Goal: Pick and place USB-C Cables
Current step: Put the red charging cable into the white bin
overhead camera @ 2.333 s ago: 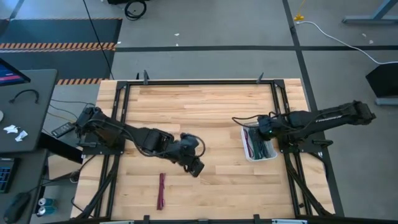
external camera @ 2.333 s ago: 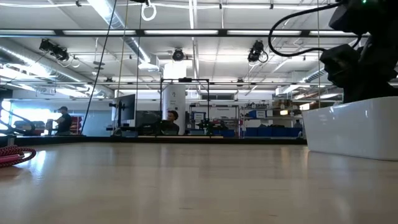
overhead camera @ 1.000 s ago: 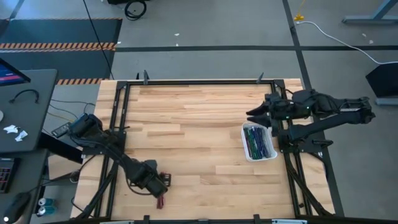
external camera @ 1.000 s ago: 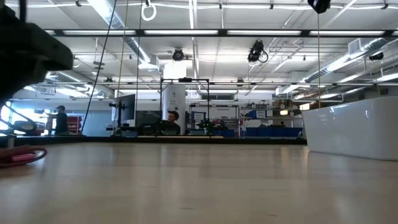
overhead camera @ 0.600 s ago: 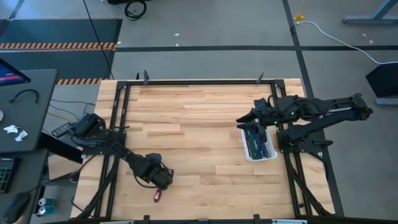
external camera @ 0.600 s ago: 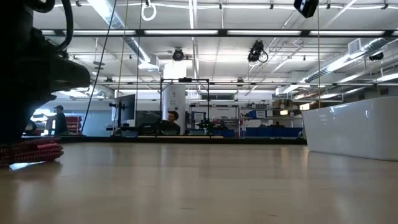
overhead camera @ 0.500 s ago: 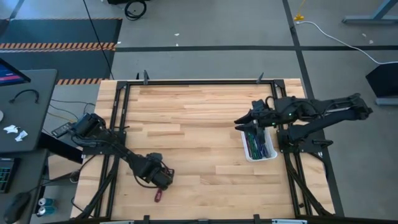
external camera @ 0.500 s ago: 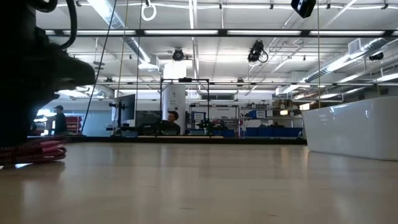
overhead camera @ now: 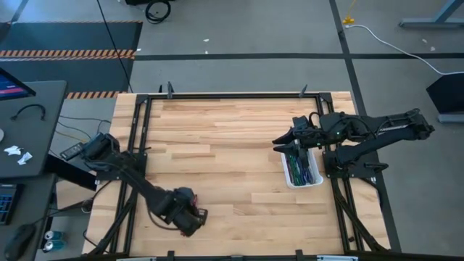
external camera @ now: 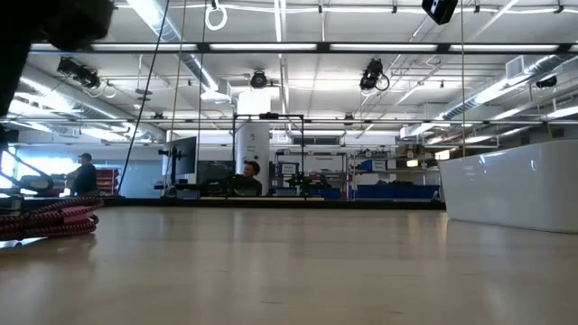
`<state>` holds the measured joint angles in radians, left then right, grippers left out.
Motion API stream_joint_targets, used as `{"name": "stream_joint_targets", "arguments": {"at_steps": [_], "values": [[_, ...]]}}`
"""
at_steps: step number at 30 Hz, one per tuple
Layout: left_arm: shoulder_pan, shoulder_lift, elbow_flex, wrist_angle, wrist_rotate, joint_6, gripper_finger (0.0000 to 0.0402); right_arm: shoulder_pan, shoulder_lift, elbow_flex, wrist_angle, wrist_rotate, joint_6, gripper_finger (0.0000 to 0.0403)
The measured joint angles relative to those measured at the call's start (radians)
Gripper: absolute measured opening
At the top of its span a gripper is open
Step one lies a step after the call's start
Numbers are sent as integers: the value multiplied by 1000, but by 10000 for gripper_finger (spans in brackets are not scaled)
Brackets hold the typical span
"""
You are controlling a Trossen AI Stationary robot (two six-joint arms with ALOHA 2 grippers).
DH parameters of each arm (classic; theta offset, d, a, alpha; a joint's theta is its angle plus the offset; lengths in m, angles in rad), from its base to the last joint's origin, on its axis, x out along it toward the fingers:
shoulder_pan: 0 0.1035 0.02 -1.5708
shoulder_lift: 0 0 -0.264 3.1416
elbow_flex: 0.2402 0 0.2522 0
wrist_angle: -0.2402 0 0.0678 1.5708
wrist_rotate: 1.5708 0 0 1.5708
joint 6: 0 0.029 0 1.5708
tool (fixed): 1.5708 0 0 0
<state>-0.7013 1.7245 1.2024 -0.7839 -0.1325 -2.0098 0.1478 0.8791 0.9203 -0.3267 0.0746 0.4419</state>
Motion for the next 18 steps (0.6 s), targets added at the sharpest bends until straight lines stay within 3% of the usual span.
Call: {"name": "stream_joint_targets", "arguments": {"at_steps": [5, 9, 14, 18], "values": [[-59, 13, 19, 77, -65, -90, 201, 0, 0, 0, -2, 0, 0, 140], [-71, 63, 18, 64, -65, -152, 251, 0, 2, 0, -3, 0, 0, 140], [-50, 148, 18, 75, -50, -152, 256, 0, 3, 0, -3, 0, 6, 140], [-22, 197, 21, 77, 31, -146, 236, 1, 4, 0, -3, 0, 10, 140]]}}
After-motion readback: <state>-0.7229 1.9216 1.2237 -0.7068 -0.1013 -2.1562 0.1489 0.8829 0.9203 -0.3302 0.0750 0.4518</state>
